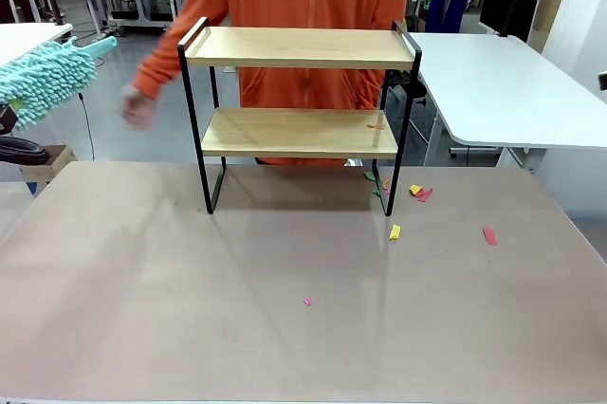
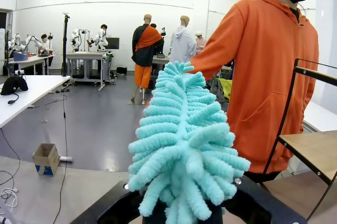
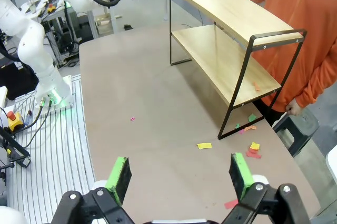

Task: Clean the shelf.
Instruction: Hand the Duster back to the human.

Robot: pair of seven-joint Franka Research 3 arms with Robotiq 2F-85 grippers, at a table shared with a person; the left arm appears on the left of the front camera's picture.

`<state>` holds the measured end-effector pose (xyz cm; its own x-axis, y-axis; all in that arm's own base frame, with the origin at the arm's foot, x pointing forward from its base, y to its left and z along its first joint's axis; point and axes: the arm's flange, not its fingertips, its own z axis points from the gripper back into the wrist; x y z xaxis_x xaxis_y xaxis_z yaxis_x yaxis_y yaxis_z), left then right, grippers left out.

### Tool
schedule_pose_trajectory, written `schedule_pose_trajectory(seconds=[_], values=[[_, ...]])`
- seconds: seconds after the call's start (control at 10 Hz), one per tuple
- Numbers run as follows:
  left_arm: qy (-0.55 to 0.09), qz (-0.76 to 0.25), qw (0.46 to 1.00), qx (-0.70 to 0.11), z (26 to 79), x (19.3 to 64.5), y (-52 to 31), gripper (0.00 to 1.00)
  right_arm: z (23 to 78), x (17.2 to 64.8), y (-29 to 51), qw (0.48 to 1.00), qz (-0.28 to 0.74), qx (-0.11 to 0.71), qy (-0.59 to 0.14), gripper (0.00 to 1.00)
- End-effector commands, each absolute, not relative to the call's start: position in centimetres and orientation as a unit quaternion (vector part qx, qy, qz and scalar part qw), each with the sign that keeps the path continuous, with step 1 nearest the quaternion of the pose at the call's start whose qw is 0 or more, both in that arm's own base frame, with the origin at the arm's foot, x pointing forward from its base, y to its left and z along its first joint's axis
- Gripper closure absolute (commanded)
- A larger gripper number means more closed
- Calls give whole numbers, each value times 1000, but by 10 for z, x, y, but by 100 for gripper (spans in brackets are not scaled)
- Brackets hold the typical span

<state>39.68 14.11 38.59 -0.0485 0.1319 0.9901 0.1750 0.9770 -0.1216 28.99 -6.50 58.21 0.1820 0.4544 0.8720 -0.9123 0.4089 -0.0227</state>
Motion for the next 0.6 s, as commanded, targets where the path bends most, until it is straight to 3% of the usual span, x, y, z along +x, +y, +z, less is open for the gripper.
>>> schedule_pose_trajectory(seconds=[0.0, 0.5], values=[[-727, -20, 679, -103, 390, 396, 140, 82, 583, 291, -65, 713, 476, 268, -440, 0], [-727, -20, 679, -103, 390, 396, 140, 82, 583, 291, -65, 713, 476, 268, -440, 0]])
